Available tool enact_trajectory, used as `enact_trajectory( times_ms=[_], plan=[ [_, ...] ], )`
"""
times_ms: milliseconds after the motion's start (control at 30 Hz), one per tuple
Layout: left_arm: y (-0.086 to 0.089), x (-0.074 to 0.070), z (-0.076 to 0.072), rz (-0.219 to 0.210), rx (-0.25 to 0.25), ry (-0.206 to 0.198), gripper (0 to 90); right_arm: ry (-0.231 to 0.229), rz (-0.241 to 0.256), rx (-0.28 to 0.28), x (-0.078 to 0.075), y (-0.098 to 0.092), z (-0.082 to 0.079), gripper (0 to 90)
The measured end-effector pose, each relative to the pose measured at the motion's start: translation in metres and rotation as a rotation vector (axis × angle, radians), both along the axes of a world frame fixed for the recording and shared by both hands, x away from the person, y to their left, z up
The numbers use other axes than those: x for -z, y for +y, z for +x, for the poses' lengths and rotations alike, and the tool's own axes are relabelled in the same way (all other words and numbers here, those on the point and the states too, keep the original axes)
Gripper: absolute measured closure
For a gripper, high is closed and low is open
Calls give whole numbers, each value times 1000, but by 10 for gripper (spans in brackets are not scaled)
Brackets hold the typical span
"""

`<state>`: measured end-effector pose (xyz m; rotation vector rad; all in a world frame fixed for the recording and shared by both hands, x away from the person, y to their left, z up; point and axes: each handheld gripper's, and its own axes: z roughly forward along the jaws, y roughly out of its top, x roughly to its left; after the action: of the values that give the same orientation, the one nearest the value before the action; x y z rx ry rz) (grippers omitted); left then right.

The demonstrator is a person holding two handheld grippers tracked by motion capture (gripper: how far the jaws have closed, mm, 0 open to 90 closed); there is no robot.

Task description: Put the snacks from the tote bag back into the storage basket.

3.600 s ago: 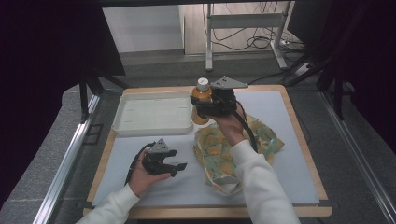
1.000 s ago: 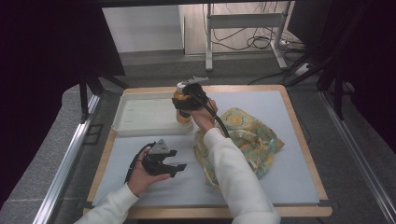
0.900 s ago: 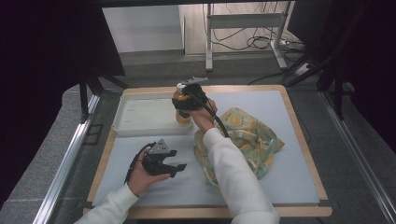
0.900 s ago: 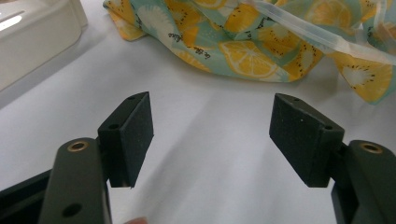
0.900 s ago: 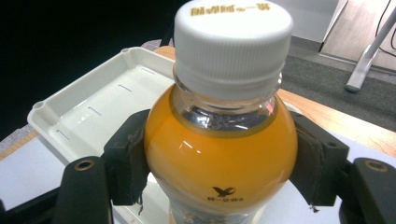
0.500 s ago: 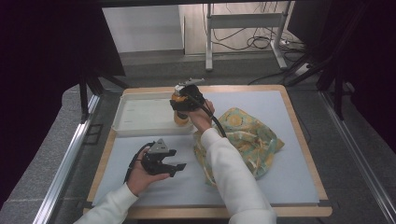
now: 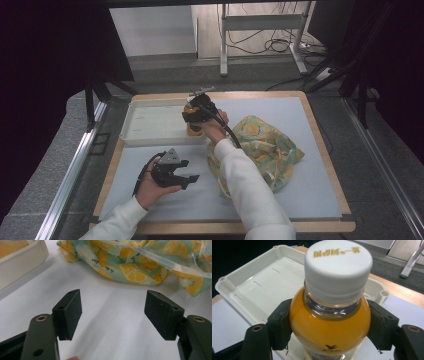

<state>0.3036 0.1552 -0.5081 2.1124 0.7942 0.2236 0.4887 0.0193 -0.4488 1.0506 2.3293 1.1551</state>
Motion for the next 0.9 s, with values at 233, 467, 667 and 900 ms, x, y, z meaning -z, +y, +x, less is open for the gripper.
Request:
enact_trajectory(
  times_ms=[233,467,667,900],
  plan=[
    [1,0,0,0,-1,-1,303,11,-1,1,2,-3,0,301],
    [0,0,0,3,0,0,303,1,18,-25,-6,-2,-5,238],
    [0,0,1,7,-1,1,303,-7,43,-30,-19,-6,-9,197],
    [3,0,0,9,-7,0,303,-37,109,-48,-38,-20,-17,186]
  ],
)
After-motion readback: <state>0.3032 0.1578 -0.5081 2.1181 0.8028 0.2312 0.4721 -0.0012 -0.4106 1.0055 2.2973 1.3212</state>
